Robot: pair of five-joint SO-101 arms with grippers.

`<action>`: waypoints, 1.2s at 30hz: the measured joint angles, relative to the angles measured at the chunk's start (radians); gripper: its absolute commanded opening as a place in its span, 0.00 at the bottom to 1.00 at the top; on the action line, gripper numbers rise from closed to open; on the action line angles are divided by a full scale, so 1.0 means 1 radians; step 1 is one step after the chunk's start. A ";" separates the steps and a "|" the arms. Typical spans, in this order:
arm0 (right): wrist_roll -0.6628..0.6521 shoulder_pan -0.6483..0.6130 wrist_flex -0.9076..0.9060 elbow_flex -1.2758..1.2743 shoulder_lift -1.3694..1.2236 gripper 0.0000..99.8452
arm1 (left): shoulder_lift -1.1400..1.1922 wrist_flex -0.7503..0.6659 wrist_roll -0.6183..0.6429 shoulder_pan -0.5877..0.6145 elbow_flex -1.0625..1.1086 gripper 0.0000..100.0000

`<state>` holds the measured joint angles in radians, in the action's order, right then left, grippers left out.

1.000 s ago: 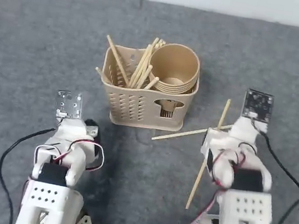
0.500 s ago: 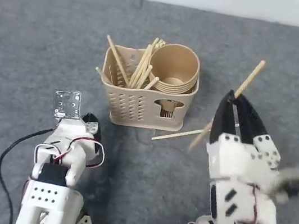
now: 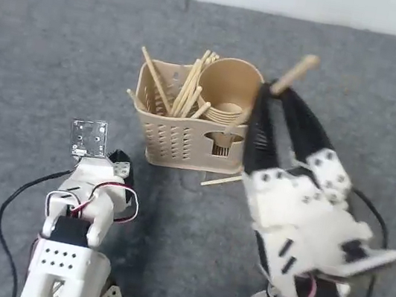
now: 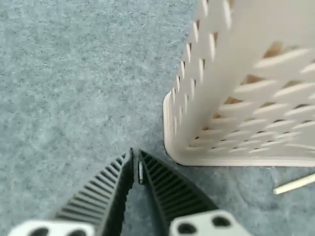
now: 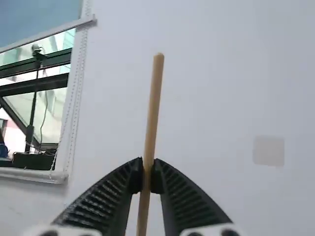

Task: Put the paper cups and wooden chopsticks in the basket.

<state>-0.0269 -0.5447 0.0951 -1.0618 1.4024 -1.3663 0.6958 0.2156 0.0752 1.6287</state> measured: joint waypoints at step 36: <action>-0.118 -0.147 0.258 0.404 -0.956 0.11 | 0.000 0.012 -0.146 0.000 0.000 0.01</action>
<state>-0.1450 -0.6920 0.3529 -0.6582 0.4465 -1.3663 0.7081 0.0698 0.0752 1.6287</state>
